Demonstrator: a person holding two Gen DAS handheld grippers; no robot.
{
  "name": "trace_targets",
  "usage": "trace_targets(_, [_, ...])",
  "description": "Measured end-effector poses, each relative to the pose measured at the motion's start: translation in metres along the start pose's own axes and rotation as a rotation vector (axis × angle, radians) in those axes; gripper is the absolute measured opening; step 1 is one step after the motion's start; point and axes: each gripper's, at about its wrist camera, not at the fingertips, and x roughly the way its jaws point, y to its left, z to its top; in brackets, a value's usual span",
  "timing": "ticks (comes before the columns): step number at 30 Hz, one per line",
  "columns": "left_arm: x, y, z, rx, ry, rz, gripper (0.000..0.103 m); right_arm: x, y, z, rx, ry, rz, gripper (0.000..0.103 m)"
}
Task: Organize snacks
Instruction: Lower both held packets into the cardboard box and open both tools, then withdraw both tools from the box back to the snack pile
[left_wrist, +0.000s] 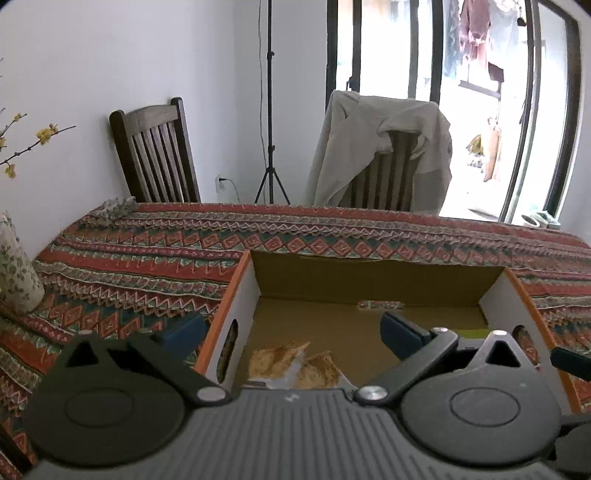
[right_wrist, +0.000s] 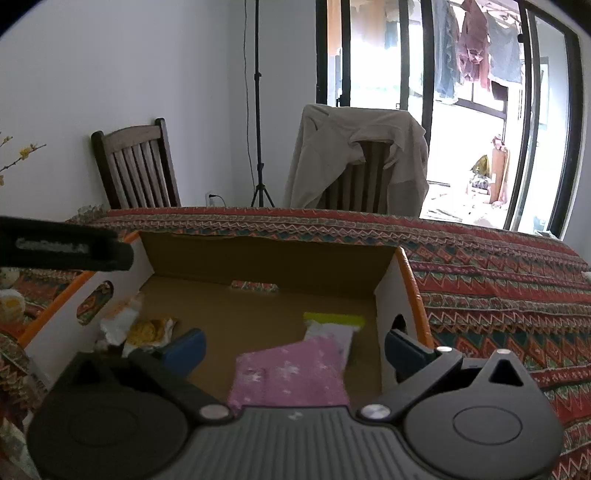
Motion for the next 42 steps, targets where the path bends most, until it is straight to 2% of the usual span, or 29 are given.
trace_targets(8, [-0.026,0.010,-0.006,-0.021,-0.047,-0.027,0.103,-0.018,-0.002,-0.004,0.002,-0.016,-0.010,0.103])
trace_targets(20, [-0.076,0.038,-0.021,-0.076,-0.139,-0.061,0.103,-0.072,-0.010,-0.020,-0.003,-0.096,-0.015,0.103])
trace_targets(32, [-0.132,0.062,-0.066,-0.088,-0.231,-0.101,0.103,-0.133,-0.028,-0.058,0.016,-0.162,-0.004,0.103])
trace_targets(42, [-0.161,0.073,-0.114,-0.071,-0.243,-0.123,0.103,-0.174,-0.031,-0.098,-0.006,-0.182,0.012,0.103])
